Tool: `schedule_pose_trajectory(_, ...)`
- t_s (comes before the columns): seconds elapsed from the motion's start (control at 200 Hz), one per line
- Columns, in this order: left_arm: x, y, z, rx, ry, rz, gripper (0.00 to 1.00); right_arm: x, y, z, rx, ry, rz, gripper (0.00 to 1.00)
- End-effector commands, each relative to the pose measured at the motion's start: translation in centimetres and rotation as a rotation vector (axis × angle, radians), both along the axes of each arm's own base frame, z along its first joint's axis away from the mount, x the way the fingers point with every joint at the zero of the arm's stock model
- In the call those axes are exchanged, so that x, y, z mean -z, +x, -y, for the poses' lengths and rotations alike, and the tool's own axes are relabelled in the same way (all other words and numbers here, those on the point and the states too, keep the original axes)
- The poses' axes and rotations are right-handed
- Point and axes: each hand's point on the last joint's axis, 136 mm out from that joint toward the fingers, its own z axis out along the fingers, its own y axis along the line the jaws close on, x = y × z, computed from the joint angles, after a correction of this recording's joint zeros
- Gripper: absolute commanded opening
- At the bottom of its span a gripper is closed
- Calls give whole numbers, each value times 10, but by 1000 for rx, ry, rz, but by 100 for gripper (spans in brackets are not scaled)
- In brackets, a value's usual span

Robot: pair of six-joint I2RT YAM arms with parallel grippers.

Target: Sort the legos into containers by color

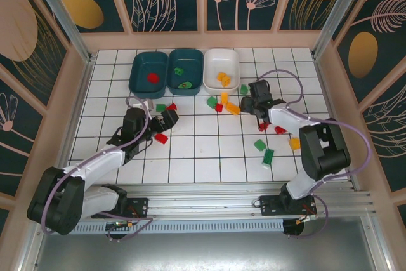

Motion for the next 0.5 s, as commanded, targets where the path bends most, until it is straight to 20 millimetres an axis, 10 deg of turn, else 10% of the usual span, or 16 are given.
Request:
schedule_pose_trajectory(0.0,5,6,-23,-131,64,7,98,-37,26,-34,-60,69,99,45)
schedule_pose_trajectory(0.285,25,8,-32,-153,152,-55,99,-28,121,-102,-158,73,106,53)
schedule_pose_trajectory(0.495,40,9,-33,-119,249,-102,97,-47,147,-116,-167,59,138,70)
